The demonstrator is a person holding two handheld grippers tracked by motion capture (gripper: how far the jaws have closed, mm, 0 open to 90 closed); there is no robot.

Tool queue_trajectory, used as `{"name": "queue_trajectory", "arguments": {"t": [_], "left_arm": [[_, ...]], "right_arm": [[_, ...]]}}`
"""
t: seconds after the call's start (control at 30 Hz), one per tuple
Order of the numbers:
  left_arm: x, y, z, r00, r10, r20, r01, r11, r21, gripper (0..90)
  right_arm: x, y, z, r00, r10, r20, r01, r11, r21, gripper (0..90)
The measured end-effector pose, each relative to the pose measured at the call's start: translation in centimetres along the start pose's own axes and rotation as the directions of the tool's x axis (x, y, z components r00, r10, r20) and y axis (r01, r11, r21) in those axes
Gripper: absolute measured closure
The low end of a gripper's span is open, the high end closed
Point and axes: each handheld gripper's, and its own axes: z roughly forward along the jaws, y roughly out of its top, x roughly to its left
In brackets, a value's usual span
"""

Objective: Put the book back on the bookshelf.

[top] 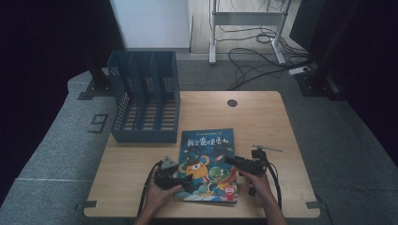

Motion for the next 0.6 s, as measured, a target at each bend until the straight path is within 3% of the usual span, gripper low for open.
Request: {"name": "queue_trajectory", "arguments": {"t": [0.13,0.2,0.3,0.6], "left_arm": [[0.2,0.0,-0.1,0.9998,-0.013,0.014,0.013,0.9999,-0.005,20.5],[0.1,0.0,0.0,0.9999,-0.01,0.009,0.01,0.9999,-0.007,20.6],[0.1,0.0,0.0,1.0,0.0,0.009,0.0,1.0,-0.001,20.7],[-0.1,0.0,0.0,0.9998,0.018,-0.008,-0.018,0.9998,0.007,20.7]], "right_arm": [[0.1,-0.2,0.3,0.996,0.019,-0.088,-0.015,0.999,0.038,30.9],[0.5,-0.3,0.9,0.9989,-0.026,-0.039,0.028,0.999,0.042,31.1],[0.4,-0.2,1.6,0.9956,-0.091,0.023,0.09,0.995,0.036,33.8],[-0.5,0.1,2.1,0.9913,-0.124,0.044,0.123,0.992,0.034,39.0]]}}
